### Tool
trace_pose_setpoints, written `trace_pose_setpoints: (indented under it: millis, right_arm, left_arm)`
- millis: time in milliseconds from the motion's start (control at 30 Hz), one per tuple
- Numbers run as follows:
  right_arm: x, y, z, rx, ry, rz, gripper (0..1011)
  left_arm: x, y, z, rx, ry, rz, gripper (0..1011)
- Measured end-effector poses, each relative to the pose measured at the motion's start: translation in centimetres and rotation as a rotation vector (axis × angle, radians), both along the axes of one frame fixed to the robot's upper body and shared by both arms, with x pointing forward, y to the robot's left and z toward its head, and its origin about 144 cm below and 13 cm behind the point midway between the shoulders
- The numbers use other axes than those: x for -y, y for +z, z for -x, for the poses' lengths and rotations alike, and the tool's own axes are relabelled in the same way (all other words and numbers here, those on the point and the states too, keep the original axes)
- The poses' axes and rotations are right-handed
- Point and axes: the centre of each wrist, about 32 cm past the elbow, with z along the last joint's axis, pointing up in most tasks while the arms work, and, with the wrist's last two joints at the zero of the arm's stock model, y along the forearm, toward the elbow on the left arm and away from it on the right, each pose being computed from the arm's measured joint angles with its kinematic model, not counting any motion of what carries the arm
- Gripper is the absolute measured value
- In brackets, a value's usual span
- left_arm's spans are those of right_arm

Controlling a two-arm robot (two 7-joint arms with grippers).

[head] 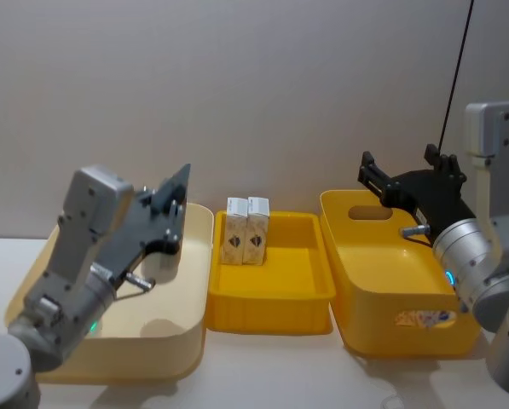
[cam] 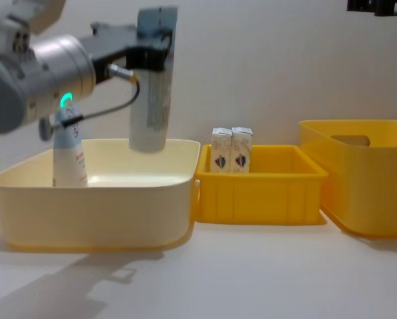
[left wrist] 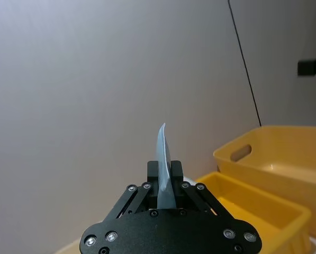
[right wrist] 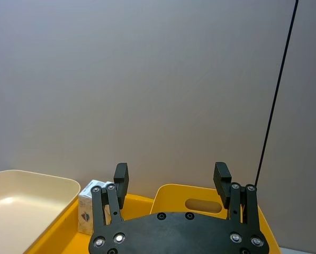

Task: Bimanual collaborative sorting of washing and personal care products

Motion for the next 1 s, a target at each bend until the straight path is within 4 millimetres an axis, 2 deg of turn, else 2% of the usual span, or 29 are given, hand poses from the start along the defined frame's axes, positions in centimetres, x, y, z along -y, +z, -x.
trace_pose_setpoints:
  millis: [300,433,600,767,1000]
  right_arm:
    - [0.1,0.0,-0.4,0.017,0.031,0.046,1001]
    - [0.1,0.0,-0.6,0.026,0.071,0.085,1001]
    - [0.2,0.0,-0.9,0.034,0.122,0.125,1001]
    - [0.4,-0.1,-1.1,0.035,0.191,0.172,1001]
    - [0.6,-0.1,-1.2,0.025,0.285,0.218,1001]
  left_arm:
    - [0.2,3.6,-0.2,0.126,-0.045,0.007,140]
    - [0.4,5.9,-0.6,0.198,-0.077,0.009,139]
    - [0.6,7.5,-0.8,0.248,-0.105,0.011,139]
    - [0.8,8.7,-1.0,0.276,-0.128,0.016,139]
    - [1.0,9.2,-1.0,0.287,-0.143,0.023,139]
